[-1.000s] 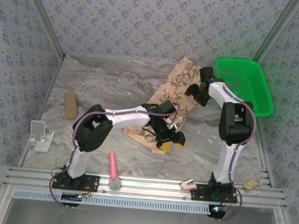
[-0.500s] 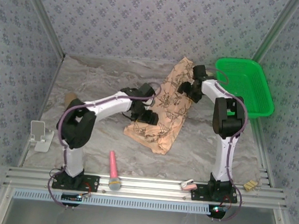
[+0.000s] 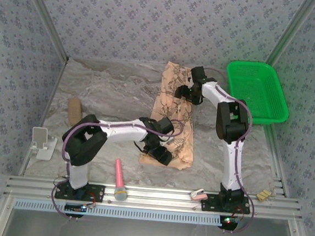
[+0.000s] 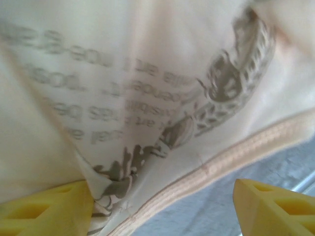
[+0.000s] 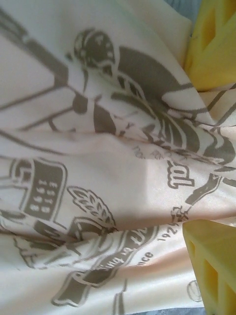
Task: Fold the inside-out t-shirt
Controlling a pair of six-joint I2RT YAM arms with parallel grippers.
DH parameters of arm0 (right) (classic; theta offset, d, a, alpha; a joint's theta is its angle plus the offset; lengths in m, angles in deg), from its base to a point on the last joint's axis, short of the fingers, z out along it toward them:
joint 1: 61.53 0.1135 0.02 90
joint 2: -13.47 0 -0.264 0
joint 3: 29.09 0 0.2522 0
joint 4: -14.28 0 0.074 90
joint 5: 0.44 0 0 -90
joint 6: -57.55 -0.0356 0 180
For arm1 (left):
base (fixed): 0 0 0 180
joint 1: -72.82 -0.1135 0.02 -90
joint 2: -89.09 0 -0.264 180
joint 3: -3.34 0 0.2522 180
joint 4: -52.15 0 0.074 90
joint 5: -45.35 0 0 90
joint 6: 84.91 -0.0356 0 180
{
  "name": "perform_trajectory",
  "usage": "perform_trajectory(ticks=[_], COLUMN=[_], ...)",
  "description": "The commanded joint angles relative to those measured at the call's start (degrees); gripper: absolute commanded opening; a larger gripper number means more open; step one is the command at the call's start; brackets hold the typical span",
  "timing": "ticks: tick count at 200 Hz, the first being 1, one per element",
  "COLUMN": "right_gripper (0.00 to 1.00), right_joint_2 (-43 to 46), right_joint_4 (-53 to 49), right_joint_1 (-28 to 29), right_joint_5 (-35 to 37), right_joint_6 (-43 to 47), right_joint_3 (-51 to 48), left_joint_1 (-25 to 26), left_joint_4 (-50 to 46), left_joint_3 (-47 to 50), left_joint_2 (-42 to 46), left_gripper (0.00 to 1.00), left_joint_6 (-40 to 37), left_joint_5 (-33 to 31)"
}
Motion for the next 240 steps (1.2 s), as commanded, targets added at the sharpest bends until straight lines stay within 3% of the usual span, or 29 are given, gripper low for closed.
perform_trajectory(ticks=[1,42,66,87,117,139,151,177,190,200,211,220,227,240], right_gripper=[0.72,0.73,0.73,0.73,0.76,0.76,0.76,0.76,0.77,0.77,0.77,0.81,0.89,0.89], right_joint_2=[-2.02,3.02,5.51,8.13,13.07,22.91,29.77,44.86,53.42,59.91,66.85,71.87,74.54,77.07], right_joint_4=[-5.27,-4.94,-3.06,-2.65,-2.46,1.97,5.77,13.61,16.31,16.32,11.90,5.69,5.60,0.81], right_joint_1=[1.15,-0.24,-2.86,-4.22,-4.74,-4.76,-4.80,-3.05,-0.88,1.17,2.24,3.39,5.07,7.52], right_joint_5=[1.77,8.48,3.29,0.52,-7.95,-6.54,-5.86,-5.91,-7.87,-13.42,-22.10,-24.90,-21.71,-18.45], right_joint_6=[0.47,1.43,4.24,5.00,3.70,2.59,4.43,20.15,34.57,45.95,64.45,79.26,79.78,81.44], right_joint_3=[0.64,-7.68,-11.24,-11.84,-11.94,-18.40,-24.00,-36.90,-44.40,-49.02,-53.79,-56.87,-58.68,-59.14], left_joint_1=[4.45,4.65,4.67,4.67,4.17,2.59,0.16,-3.24,-3.33,-3.86,-5.05,-5.37,-4.78,-3.26], left_joint_4=[-4.47,-7.01,-7.99,-7.82,0.66,5.41,4.55,-0.12,-1.39,-0.77,-0.46,1.74,2.67,7.41], left_joint_3=[-3.78,-7.13,-8.22,-7.65,-2.05,3.39,4.53,5.82,6.78,8.42,10.29,12.03,13.12,16.67], left_joint_2=[-2.71,-0.95,0.63,4.87,15.18,20.30,20.55,20.03,21.64,23.28,24.36,24.83,25.02,25.03], left_gripper=[0.75,0.75,0.75,0.75,0.78,0.83,0.83,0.82,0.82,0.86,0.89,0.88,0.88,0.88], left_joint_6=[-2.90,-8.08,-10.94,-14.52,-21.75,-27.32,-29.56,-40.95,-49.30,-53.75,-57.60,-58.13,-59.18,-61.04], left_joint_5=[3.21,7.58,9.10,6.14,2.32,-1.35,2.07,9.28,9.97,11.61,14.26,11.89,8.81,3.06])
